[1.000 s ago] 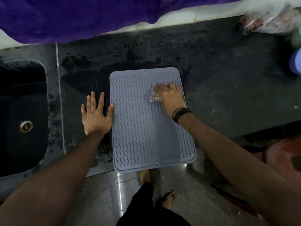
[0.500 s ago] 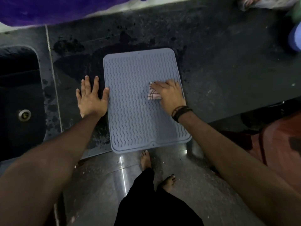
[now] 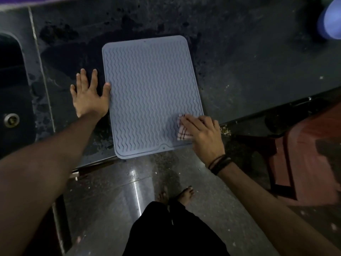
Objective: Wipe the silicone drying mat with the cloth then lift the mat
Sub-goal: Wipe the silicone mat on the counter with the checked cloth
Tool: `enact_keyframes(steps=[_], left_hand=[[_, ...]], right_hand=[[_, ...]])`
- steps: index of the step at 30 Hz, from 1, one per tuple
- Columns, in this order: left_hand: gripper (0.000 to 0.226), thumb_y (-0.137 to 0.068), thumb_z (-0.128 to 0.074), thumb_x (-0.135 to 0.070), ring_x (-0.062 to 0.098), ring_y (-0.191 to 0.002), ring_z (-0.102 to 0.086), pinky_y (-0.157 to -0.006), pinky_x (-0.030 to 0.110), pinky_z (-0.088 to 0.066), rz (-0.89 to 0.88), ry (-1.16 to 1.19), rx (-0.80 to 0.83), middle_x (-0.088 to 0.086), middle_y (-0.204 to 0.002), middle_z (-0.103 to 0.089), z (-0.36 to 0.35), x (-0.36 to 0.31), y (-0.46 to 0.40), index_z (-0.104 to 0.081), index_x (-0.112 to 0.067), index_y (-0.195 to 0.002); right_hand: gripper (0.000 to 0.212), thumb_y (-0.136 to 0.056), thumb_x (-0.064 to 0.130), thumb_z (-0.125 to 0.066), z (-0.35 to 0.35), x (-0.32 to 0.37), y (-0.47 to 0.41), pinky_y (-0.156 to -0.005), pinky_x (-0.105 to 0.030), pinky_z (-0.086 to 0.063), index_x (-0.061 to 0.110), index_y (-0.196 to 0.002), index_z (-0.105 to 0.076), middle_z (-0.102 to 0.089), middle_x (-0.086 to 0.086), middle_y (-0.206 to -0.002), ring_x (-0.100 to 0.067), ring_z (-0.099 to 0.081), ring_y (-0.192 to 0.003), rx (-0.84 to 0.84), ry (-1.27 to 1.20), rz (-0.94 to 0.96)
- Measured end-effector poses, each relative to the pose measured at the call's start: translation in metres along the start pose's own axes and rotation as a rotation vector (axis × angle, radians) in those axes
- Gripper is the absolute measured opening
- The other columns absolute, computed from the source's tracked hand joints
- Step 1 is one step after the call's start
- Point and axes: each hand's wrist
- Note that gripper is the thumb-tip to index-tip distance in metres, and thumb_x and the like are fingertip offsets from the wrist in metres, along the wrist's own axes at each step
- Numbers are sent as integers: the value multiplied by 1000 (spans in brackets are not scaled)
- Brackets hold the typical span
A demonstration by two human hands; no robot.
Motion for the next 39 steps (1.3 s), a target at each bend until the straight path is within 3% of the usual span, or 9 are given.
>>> enact_keyframes(steps=[3,7,12,17,20,23,27,34,39], left_hand=[[75,-101,-15,-72,22,-159,5,-127,49,2,-1,-24,5,4,-173,2,1,0,1,-9,-33,-165],[76,-101,-14,-72,21,-159,6,-127,49,3,2,-35,17,3,-173,3,2,-1,0,-7,-33,-165],[76,-101,-14,-72,22,-159,5,-127,49,2,-5,-35,7,4,-173,3,-1,1,-2,-8,-33,-165],[77,-100,-14,-72,23,-159,4,-127,49,2,-12,-18,0,5,-173,1,-2,2,-2,-10,-31,-165],[77,-100,-15,-72,23,-159,4,-128,49,2,-11,-11,-6,5,-173,1,-1,1,-1,-10,-32,-165],[76,-101,-16,-72,23,-159,4,-128,49,2,-10,-16,-3,5,-173,1,-1,1,0,-10,-31,-165],[76,-101,-15,-73,23,-159,5,-127,49,2,-5,-26,3,4,-173,2,1,1,0,-9,-32,-165],[76,-100,-15,-73,22,-159,4,-127,47,2,1,-24,-13,4,-173,0,1,0,1,-10,-33,-165],[76,-101,-16,-72,22,-159,4,-127,47,2,-6,-22,-16,5,-173,0,2,-2,1,-11,-32,-165]], right_hand=[[53,-76,9,-54,-2,13,-28,-87,-43,-38,19,-129,-57,-56,-1,-134,-27,-47,-111,-5,-32,28],[48,-86,13,-39,-27,20,-30,-93,-47,-39,19,-129,-58,-53,-3,-138,-30,-48,-118,188,77,296],[50,-89,9,-36,-21,-17,-2,-96,-45,-31,20,-134,-54,-50,-2,-142,-28,-40,-122,192,180,397],[44,-90,12,-51,-8,-42,16,-92,-45,-33,20,-132,-55,-51,-1,-140,-30,-43,-119,146,196,371],[49,-81,13,-66,3,-35,4,-87,-42,-32,20,-129,-58,-55,-2,-137,-27,-42,-113,62,140,219],[48,-84,8,-58,-4,-8,-14,-88,-42,-32,21,-131,-56,-53,0,-139,-25,-40,-117,0,63,202],[47,-89,11,-38,-29,4,-16,-96,-48,-34,19,-133,-54,-47,-4,-144,-30,-42,-124,175,157,434],[46,-95,12,-48,-17,-62,11,-98,-48,-38,19,-140,-46,-43,-3,-148,-31,-45,-124,149,254,486],[43,-92,11,-52,-4,-75,7,-91,-44,-37,20,-134,-53,-50,-2,-142,-31,-47,-118,100,223,341]])
Point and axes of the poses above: each hand's wrist, its own y-axis away from the middle knuckle, its own z-axis out of the back of the hand, x = y × z
